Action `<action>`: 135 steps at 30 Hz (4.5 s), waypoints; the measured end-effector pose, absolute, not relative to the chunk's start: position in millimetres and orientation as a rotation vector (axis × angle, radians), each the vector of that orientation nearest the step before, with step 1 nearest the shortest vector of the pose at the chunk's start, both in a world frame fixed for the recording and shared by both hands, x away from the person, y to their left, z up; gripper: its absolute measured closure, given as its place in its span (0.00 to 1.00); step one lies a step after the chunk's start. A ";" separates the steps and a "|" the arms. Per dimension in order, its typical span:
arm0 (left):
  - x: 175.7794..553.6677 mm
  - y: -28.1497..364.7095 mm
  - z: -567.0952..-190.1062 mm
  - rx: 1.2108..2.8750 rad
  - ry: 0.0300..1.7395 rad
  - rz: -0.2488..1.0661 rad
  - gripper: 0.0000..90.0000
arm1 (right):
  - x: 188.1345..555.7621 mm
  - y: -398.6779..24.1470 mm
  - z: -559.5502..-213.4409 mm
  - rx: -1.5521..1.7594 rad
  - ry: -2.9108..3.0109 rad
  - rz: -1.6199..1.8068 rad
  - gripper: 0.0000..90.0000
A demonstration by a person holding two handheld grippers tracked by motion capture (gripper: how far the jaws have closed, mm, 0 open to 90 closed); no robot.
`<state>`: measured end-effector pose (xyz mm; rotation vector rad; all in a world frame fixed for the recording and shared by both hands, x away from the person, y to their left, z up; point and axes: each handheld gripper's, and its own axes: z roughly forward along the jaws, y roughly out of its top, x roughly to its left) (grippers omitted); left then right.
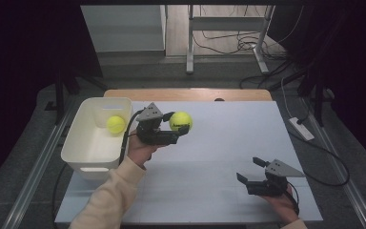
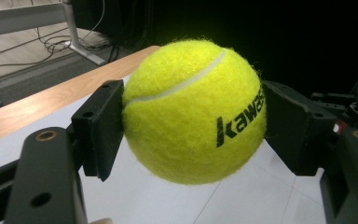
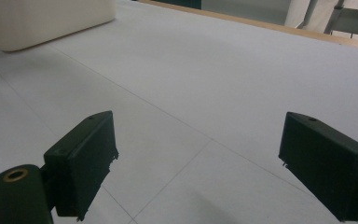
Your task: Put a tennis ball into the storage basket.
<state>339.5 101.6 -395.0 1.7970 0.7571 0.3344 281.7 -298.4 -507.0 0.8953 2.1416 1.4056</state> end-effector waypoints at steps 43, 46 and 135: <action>330.6 146.9 -375.4 1.748 0.859 0.440 0.29 | 281.0 -297.2 -505.9 0.886 2.139 1.411 0.12; 330.9 153.2 -375.5 1.738 0.875 0.444 0.29 | 281.1 -297.2 -505.9 0.888 2.139 1.410 0.12; 330.1 251.4 -388.2 1.655 1.183 0.633 0.29 | 281.6 -296.2 -505.8 0.881 2.139 1.397 0.12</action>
